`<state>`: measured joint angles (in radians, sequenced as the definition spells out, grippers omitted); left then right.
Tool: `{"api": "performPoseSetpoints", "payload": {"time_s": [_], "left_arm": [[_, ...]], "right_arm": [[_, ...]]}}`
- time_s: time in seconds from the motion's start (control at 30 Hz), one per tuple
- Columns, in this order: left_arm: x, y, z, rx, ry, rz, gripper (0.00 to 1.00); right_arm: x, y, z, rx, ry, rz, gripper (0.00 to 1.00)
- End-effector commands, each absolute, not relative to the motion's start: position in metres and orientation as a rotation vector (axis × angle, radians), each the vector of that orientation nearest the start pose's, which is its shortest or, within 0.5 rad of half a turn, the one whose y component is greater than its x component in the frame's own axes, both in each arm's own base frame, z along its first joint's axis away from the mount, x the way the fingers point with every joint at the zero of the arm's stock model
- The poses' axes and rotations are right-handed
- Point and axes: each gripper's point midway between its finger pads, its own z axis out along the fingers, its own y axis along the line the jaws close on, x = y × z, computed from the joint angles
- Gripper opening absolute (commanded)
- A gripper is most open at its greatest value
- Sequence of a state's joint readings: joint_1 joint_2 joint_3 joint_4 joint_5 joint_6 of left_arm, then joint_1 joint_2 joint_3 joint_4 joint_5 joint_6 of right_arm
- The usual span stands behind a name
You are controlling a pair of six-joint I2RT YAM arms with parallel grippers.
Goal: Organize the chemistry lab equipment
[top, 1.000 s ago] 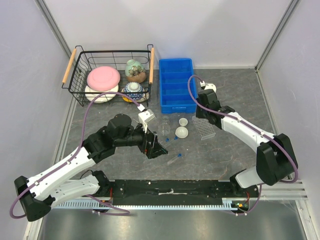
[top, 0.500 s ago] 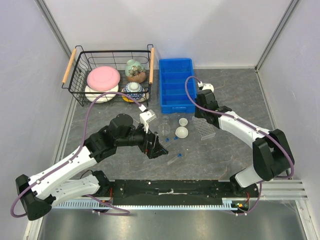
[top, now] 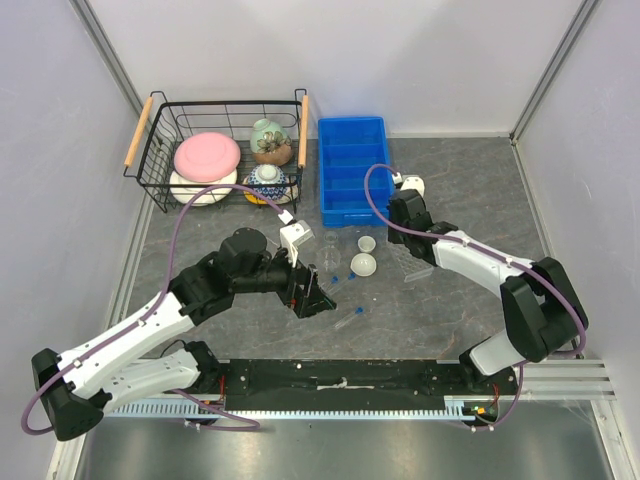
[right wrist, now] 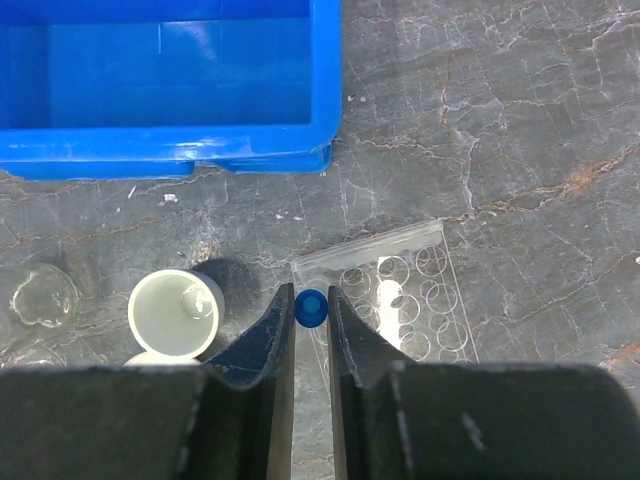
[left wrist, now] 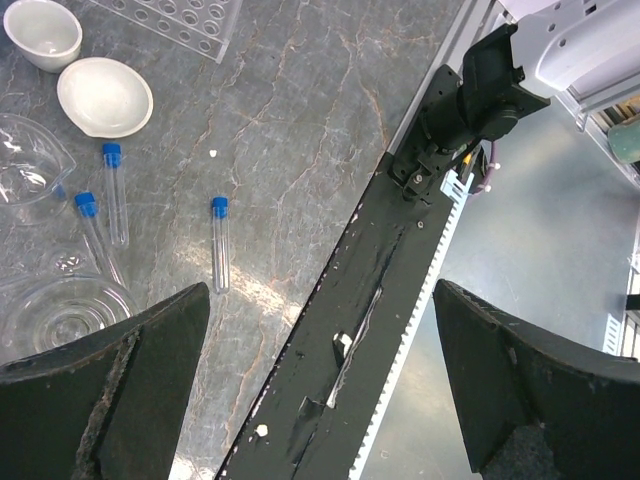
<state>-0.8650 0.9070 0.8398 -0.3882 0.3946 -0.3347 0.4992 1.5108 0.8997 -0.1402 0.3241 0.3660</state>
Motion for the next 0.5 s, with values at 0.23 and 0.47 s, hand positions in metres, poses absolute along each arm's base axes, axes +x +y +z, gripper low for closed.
{"api": "performPoseSetpoints", "payload": {"time_s": [0.23, 0.47], "left_arm": [[0.1339, -0.2770, 0.2327, 0.854, 1.969, -1.113, 1.00], [0.1327, -0.2777, 0.2328, 0.855, 1.975, -1.121, 1.00]], "right_arm": [[0.3672, 0.1535, 0.0904, 0.010, 2.227, 0.031, 0.00], [0.3660, 0.1540, 0.0929, 0.020, 2.226, 0.036, 0.21]]}}
